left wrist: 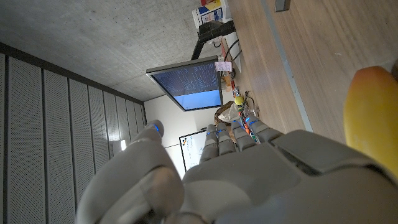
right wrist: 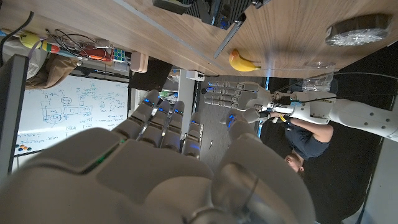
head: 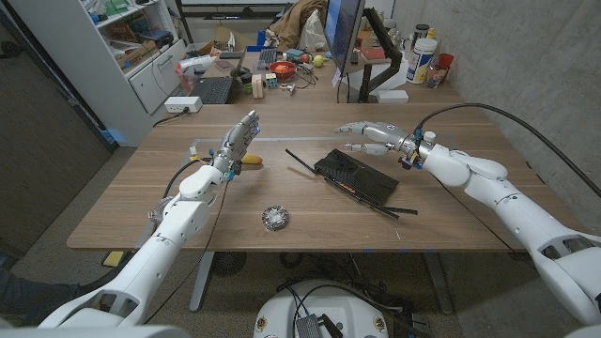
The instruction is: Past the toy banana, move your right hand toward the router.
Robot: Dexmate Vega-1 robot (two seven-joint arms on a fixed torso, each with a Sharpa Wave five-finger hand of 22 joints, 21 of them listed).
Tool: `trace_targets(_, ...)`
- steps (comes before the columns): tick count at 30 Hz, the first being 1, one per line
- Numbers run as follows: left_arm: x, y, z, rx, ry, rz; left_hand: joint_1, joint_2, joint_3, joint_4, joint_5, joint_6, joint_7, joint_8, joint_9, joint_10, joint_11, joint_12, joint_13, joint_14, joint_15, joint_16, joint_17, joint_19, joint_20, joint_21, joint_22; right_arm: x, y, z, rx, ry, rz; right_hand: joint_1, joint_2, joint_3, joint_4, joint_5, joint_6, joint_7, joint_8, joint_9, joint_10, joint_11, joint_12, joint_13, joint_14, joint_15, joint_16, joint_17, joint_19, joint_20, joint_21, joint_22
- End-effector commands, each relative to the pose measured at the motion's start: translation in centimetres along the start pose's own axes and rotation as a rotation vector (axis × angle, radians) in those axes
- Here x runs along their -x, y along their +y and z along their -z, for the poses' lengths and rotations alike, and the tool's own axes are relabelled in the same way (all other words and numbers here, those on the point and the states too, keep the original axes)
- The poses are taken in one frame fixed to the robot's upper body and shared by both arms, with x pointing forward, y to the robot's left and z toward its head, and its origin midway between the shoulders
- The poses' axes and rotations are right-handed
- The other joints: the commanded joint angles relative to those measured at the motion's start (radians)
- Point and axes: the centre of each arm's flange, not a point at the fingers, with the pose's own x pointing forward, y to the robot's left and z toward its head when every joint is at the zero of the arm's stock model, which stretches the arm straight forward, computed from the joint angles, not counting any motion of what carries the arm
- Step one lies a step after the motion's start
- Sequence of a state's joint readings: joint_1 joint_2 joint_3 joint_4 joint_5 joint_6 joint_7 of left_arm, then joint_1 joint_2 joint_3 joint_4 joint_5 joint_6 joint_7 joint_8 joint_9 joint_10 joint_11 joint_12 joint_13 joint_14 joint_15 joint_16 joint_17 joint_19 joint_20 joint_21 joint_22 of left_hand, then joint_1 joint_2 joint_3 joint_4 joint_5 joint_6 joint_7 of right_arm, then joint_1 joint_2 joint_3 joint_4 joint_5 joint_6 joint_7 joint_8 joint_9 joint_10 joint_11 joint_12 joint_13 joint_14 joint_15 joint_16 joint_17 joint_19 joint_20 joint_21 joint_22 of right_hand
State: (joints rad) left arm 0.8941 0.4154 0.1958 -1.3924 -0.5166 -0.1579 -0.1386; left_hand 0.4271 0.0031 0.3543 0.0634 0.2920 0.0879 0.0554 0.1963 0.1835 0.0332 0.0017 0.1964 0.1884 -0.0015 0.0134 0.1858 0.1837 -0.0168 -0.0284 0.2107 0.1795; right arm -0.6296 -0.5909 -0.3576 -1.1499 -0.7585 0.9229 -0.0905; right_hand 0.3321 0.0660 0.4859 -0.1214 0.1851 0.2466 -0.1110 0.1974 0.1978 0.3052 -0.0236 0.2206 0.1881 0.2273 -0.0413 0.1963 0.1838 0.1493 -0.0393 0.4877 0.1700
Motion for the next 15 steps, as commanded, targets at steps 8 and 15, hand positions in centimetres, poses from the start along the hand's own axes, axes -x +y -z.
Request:
trace_targets(8,0.15,-0.11,-0.10,-0.005,-0.006,-0.002,0.002,0.010,-0.007,-0.002,-0.001,0.009,0.001,0.004,0.004,0.004,-0.002,0.006,0.004,-0.007,0.003,0.003,0.002,0.000,0.001,-0.001,0.001,0.12,0.48,-0.17,0.100,-0.007,-0.034,-0.009,-0.001,0.003,-0.004,0.005,0.009,-0.010,0.005,0.002,0.004,-0.006,0.004,0.003,0.006,-0.031,0.000,0.002,0.008,-0.034,-0.010,0.002)
trace_targets(15,0.10,-0.18,-0.17,-0.005,-0.009,-0.003,0.003,0.011,-0.008,-0.002,-0.002,0.011,0.002,0.005,0.004,0.003,-0.002,0.006,0.004,-0.008,0.003,0.003,0.002,0.000,0.001,-0.002,0.001,0.12,0.67,-0.19,0.127,-0.009,-0.056,-0.009,0.000,0.004,-0.004,0.006,0.012,-0.011,0.006,0.002,0.005,-0.004,0.005,0.003,0.006,-0.032,0.000,0.003,0.006,-0.034,-0.015,0.002)
